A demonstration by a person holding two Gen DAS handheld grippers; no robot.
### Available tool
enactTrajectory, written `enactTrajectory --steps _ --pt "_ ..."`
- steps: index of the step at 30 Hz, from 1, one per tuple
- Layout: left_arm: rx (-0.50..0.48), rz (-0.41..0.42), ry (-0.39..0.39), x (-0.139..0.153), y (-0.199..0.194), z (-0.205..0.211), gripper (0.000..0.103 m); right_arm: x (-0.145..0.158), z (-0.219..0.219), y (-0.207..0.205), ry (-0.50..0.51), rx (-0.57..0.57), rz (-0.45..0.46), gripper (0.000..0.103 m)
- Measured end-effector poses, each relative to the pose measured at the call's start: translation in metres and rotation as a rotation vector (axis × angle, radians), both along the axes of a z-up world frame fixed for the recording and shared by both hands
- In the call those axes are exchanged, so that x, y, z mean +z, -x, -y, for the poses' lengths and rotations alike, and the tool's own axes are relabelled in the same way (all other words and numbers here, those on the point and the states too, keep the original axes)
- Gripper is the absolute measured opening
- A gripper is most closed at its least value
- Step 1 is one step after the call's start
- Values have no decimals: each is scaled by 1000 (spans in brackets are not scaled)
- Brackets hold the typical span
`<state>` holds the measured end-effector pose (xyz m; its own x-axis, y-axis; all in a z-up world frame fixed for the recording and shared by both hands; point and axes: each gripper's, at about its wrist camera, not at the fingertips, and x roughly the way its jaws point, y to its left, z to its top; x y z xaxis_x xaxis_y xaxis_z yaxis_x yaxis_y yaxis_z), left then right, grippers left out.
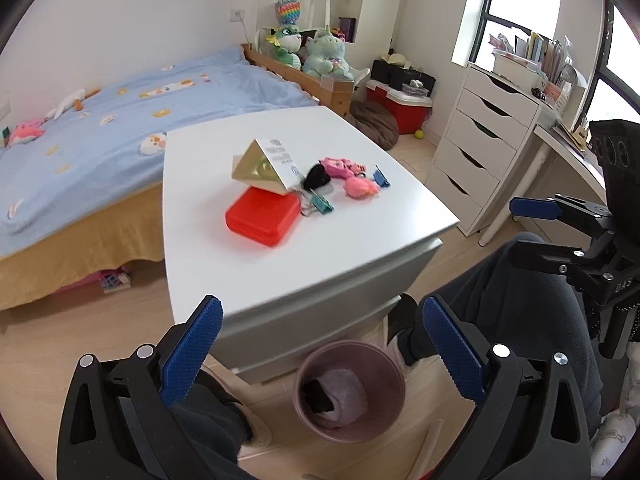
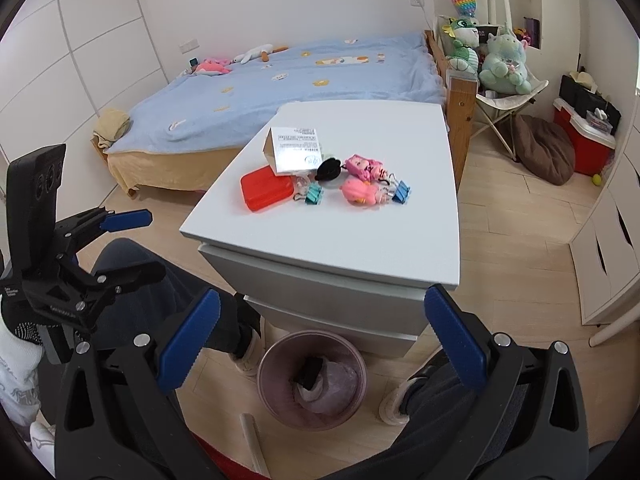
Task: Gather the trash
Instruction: 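Move the left tool to the red plastic box and grasp it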
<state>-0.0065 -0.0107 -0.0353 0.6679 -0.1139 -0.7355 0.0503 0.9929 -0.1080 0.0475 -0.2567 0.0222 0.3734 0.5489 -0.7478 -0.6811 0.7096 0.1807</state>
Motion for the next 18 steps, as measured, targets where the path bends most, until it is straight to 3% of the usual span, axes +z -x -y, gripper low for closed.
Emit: enactTrajectory --steps 7,18 --pt "-18 -12 -25 2 -37 -16 97 7 -8 -15 -4 8 1 100" --pt "-71 -111 -47 -23 -95 -39 97 2 -12 -20 1 18 -21 100"
